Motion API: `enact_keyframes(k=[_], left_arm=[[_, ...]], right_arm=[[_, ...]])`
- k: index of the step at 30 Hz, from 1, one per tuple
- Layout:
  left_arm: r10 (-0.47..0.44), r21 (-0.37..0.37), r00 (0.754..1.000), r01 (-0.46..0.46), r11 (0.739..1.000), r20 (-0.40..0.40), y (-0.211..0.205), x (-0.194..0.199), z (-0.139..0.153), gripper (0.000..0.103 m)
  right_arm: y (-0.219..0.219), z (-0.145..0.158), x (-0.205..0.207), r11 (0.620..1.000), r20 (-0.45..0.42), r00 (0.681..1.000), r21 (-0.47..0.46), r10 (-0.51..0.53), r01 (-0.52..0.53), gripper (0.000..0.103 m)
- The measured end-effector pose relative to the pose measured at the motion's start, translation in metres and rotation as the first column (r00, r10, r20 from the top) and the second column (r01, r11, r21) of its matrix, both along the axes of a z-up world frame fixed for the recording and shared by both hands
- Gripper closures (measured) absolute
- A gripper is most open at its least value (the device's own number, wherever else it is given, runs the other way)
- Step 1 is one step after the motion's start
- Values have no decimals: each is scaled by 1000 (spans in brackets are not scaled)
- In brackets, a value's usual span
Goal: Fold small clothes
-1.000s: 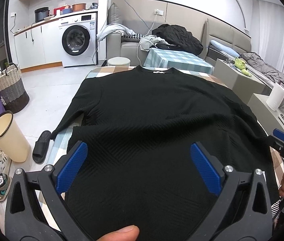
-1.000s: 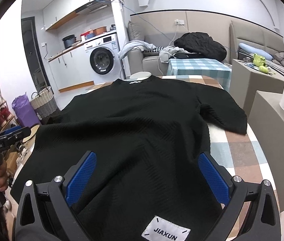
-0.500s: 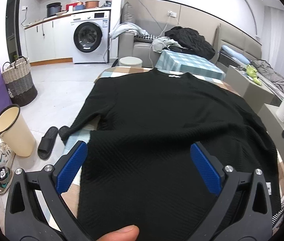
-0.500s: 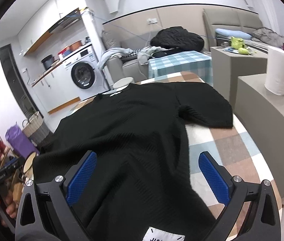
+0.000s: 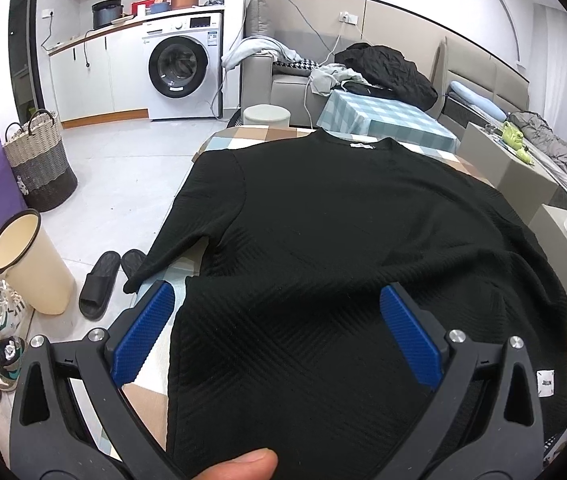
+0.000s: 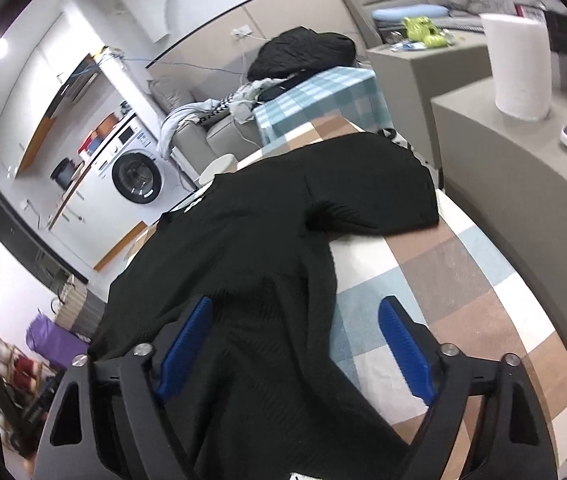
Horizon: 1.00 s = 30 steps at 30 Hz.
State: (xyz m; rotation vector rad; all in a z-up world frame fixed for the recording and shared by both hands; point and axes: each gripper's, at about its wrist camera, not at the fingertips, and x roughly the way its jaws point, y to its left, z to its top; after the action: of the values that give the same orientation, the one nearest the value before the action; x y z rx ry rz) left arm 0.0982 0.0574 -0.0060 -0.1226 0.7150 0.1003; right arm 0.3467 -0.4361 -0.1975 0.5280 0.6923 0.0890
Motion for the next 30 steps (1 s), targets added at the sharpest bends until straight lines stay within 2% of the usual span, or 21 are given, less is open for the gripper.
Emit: enact_keyframes(k=[10, 13, 17, 24, 30], left_arm=[[-34, -23, 999, 33, 999, -21, -4, 31, -9, 1], [-37, -22, 999, 36, 999, -32, -7, 43, -12, 1], [-34, -17, 999, 34, 999, -42, -6, 52, -18, 1], [-29, -23, 998, 27, 999, -59, -5, 60, -28, 1], [-33, -20, 997, 32, 999, -68, -9, 68, -34, 1]], right_arm=[[-39, -15, 39, 981, -85, 986, 113, -145, 154, 18], [-53, -23, 53, 969, -115, 977, 153, -178, 195, 21], [-61, -26, 66, 967, -130, 970, 128, -204, 220, 21], [-84, -42, 84, 943, -163, 949, 154, -269, 293, 22], [-97, -48, 97, 927, -173, 935, 159, -311, 338, 33]])
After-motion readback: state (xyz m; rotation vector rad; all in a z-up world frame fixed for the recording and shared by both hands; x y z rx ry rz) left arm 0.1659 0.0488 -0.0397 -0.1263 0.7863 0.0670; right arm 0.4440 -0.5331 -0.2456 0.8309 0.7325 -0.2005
